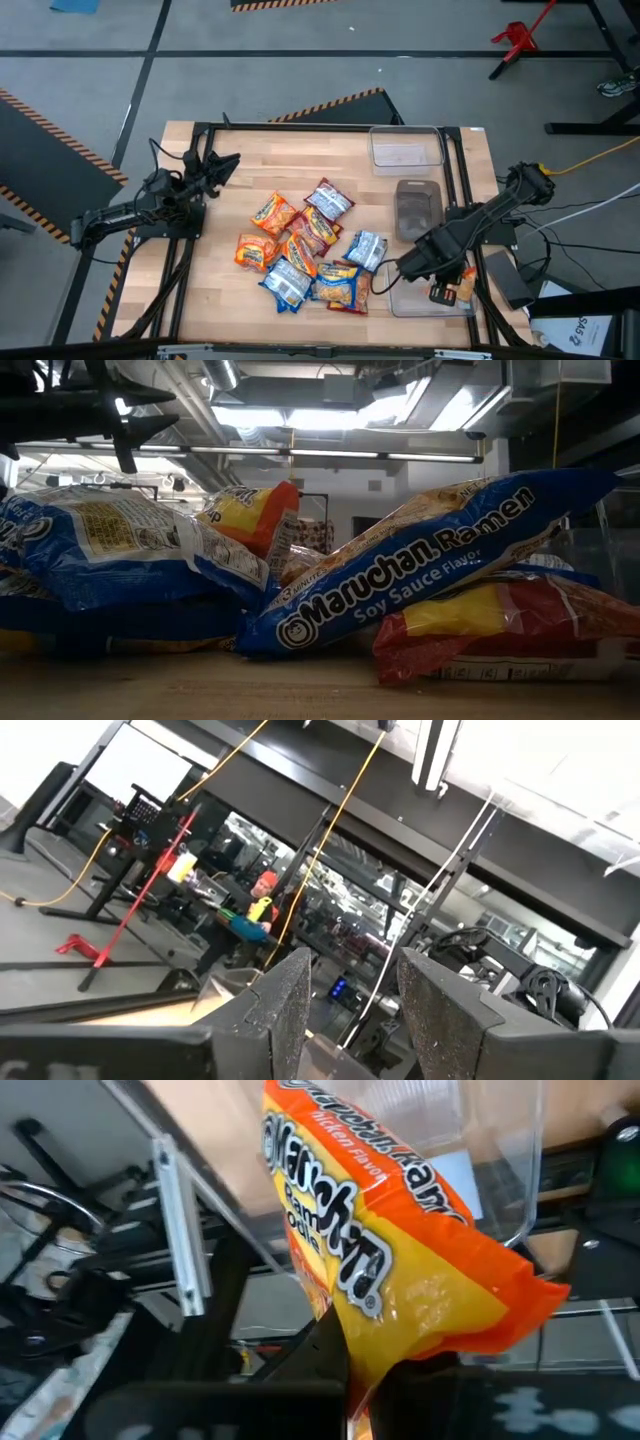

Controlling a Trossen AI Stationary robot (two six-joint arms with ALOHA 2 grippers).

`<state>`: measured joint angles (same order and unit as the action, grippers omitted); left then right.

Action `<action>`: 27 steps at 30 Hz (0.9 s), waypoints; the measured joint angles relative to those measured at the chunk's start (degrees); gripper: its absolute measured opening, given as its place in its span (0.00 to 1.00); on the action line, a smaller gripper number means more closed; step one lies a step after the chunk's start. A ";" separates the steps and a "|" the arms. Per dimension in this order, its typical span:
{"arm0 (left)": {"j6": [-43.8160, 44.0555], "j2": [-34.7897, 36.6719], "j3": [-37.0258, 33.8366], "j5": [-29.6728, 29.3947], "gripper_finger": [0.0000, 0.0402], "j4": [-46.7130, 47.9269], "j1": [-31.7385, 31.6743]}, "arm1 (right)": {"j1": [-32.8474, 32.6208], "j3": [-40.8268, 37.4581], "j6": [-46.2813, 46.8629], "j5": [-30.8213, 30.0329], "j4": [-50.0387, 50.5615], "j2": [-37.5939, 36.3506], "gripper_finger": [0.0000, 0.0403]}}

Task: Sort Maruchan noodles
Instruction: Put the orange noodle pack into the bottom transparent bin, then put the blue noodle pack into the black bin

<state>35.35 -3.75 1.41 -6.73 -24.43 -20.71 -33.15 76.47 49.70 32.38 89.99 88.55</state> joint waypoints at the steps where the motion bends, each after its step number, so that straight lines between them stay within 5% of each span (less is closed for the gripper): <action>1: 0.00 0.00 0.00 -0.17 0.37 0.05 0.00 | 0.00 -0.44 -0.55 -0.69 -0.06 0.00 0.00; 19: -0.02 0.00 0.00 -1.37 0.37 0.09 0.02 | 0.16 -2.67 -3.92 -1.35 -7.06 0.04 0.02; 27: 0.00 0.00 -0.02 -2.42 0.37 0.48 0.02 | 0.17 -2.67 -3.87 -1.85 -9.43 0.07 0.17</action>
<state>35.35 -3.75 1.39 -9.15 -23.94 -20.69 -32.97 73.80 45.83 30.53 80.56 88.62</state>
